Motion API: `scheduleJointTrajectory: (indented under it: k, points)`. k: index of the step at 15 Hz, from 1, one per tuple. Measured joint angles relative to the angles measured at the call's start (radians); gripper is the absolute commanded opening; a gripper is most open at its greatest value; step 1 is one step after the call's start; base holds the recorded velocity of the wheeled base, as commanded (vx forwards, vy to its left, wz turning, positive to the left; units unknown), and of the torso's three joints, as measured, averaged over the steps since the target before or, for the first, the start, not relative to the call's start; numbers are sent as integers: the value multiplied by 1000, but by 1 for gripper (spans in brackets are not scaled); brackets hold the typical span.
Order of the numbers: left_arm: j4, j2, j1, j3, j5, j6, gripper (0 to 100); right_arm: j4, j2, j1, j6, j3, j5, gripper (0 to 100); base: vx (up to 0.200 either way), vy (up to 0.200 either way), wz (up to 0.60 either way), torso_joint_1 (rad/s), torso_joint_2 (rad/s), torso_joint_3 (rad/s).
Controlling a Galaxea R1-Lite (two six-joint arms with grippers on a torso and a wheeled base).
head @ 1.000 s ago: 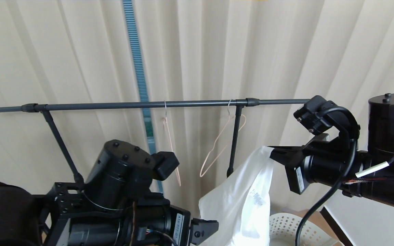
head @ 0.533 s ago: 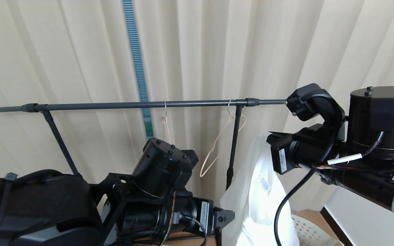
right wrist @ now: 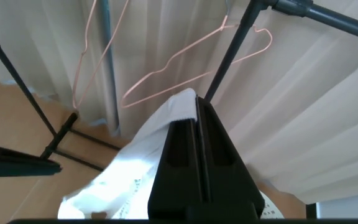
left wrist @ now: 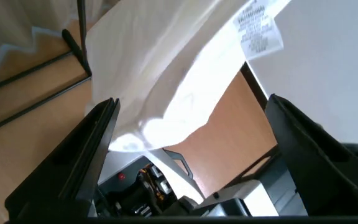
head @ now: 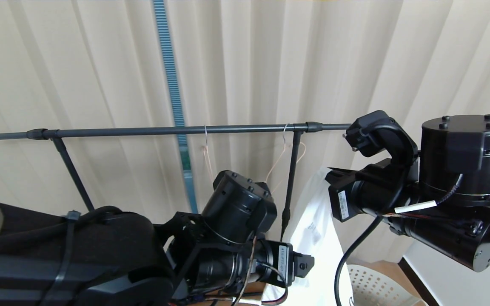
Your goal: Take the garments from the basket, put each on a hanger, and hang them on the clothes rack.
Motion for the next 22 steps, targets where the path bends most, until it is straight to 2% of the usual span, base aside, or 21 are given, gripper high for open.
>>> scheduleJointTrajectory:
  k: [3,4,10,13,21,22]
  points:
    - [3,79,14,-83,131,-13,100,1,-19,9,-1,9,0,0,0,0,0,0,0,0]
    - [3,97,24,-97,148,-14,100,1,-28,11,-2,15,0,0,0,0,0,0,0,0]
    - [0,132,89,-72,181,-28,100,11,-70,12,-6,24,3,0,0,0,0,0,0,0]
    - [-2,150,110,-57,187,-27,100,9,-96,12,-61,50,7,0,0,0,0,0,0,0]
    - [-5,161,112,-11,187,-28,100,10,-163,11,-97,75,17,0,0,0,0,0,0,0]
    - [-4,161,111,-5,187,-28,0,11,-172,10,-99,75,30,0,0,0,0,0,0,0]
